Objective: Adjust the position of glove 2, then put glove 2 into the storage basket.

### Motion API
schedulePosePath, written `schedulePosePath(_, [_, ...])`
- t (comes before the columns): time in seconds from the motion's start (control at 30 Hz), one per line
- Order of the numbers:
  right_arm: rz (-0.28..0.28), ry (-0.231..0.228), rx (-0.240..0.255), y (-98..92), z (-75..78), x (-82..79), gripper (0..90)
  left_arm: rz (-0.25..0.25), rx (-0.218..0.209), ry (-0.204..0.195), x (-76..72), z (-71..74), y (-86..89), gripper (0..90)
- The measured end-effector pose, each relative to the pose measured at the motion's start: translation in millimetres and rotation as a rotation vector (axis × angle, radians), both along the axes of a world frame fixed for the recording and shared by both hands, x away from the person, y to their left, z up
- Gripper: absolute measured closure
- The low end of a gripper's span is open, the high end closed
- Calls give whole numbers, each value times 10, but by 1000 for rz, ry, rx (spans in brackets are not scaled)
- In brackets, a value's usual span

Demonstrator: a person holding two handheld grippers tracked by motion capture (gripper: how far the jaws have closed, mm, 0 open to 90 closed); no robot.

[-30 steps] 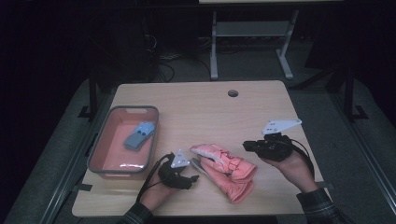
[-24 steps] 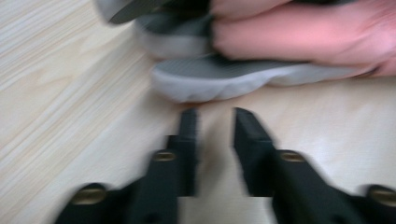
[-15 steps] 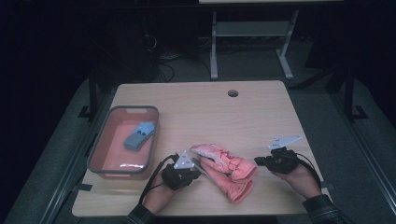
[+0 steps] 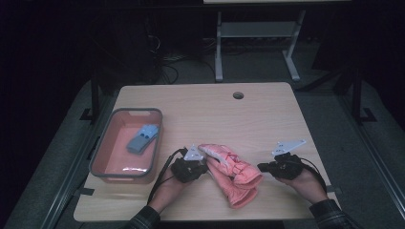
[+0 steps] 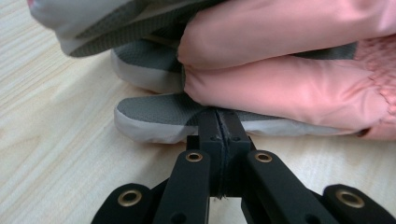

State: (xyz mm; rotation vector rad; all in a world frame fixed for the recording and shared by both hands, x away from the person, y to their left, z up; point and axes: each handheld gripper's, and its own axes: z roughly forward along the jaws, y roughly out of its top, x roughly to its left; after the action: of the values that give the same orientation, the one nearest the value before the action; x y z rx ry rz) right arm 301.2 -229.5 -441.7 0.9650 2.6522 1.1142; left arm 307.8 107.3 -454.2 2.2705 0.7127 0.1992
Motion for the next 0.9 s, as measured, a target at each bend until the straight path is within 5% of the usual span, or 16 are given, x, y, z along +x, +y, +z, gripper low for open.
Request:
schedulePosePath(0.57, [65,16,-4,95,16,-241,899,-32,12,-26,415,47,-330,895])
schedulePosePath(0.73, [69,38,-18,65,-36,-335,899,-61,9,-27,269,136,-256,895])
schedulePosePath(0.9, [88,63,-25,86,-88,-426,899,-114,8,-20,-24,205,-132,895])
